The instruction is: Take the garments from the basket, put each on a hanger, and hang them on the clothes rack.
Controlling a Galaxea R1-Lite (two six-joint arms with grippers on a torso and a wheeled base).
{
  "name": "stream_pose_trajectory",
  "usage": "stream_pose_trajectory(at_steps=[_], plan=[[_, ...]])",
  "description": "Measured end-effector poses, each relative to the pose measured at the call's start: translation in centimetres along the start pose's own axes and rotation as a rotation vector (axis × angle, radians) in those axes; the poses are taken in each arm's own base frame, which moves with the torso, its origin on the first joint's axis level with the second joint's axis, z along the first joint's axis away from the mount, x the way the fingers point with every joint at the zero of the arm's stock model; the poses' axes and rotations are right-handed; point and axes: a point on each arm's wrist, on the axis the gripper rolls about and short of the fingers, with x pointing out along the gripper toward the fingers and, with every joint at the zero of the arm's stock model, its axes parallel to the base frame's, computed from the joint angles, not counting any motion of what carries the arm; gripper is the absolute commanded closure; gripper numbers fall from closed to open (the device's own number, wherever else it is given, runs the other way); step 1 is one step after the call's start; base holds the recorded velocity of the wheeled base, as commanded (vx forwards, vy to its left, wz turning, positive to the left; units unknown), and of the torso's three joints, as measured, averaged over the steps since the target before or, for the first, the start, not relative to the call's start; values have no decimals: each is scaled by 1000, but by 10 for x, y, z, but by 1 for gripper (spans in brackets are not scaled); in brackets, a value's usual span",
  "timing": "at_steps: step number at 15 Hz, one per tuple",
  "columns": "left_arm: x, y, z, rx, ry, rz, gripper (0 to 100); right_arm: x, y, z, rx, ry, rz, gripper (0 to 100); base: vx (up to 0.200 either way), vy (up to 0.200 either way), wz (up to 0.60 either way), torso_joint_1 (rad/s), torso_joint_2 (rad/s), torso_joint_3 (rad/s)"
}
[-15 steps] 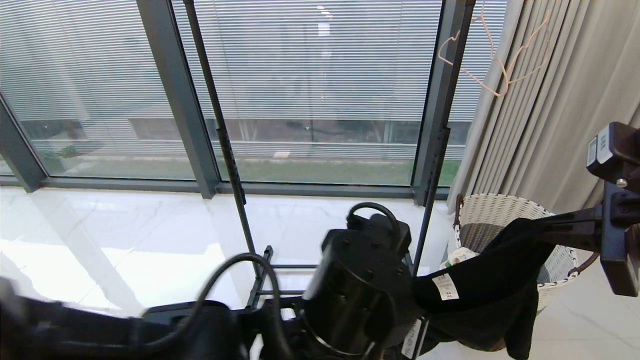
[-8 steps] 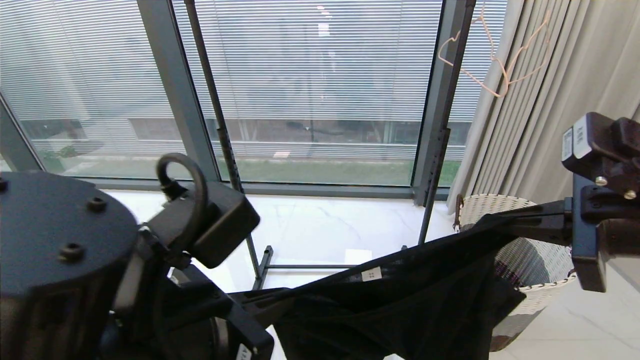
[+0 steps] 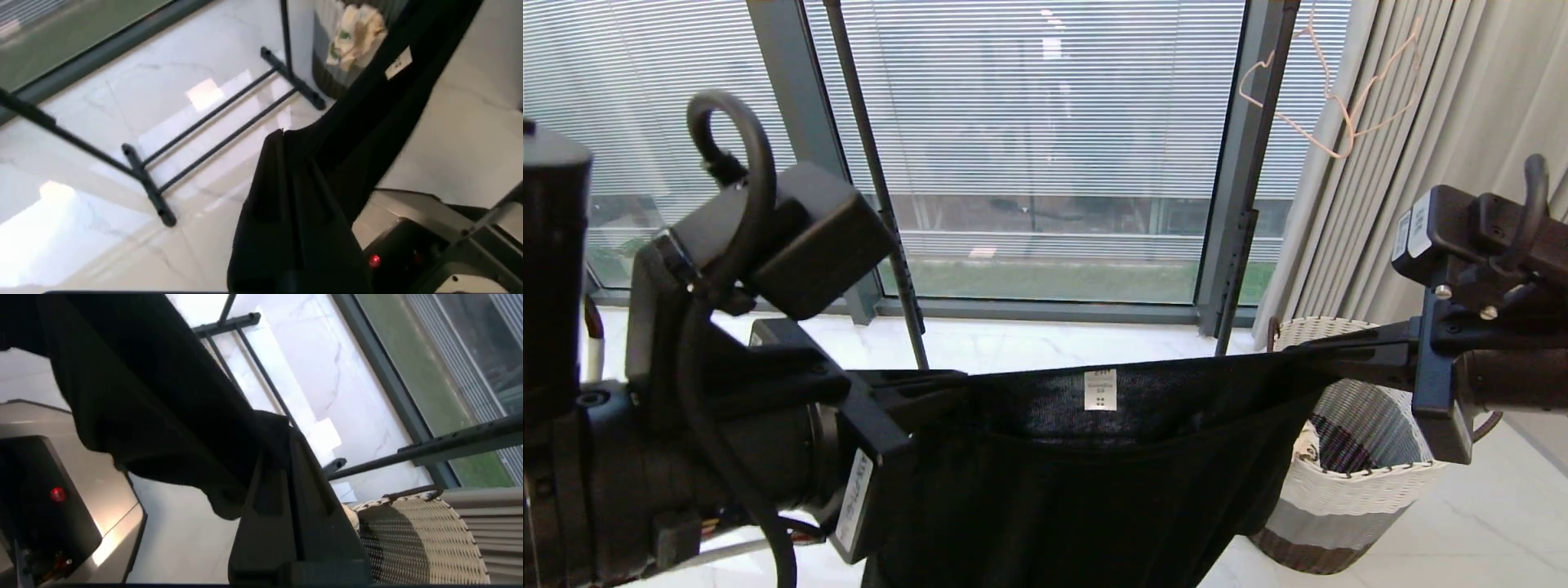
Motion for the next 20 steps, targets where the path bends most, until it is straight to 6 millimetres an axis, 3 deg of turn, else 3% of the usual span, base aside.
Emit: stream_pose_trajectory(at_steps=[4, 9, 16, 20], plan=[[2, 24, 42, 51, -137, -128, 100, -10, -13, 27, 52, -88, -43, 100, 0, 0, 0, 0, 0, 0], [9, 37, 63, 48, -195, -142, 100, -18, -16, 29, 61, -80, -52, 100, 0, 0, 0, 0, 0, 0], [32, 36, 84, 155, -290, -217, 100, -60, 19, 14, 30, -6, 126, 100, 0, 0, 0, 0, 0, 0], [51, 36, 99, 164, -311, -222, 100, -72, 28, 12, 3, -34, 160, 100, 0, 0, 0, 0, 0, 0]])
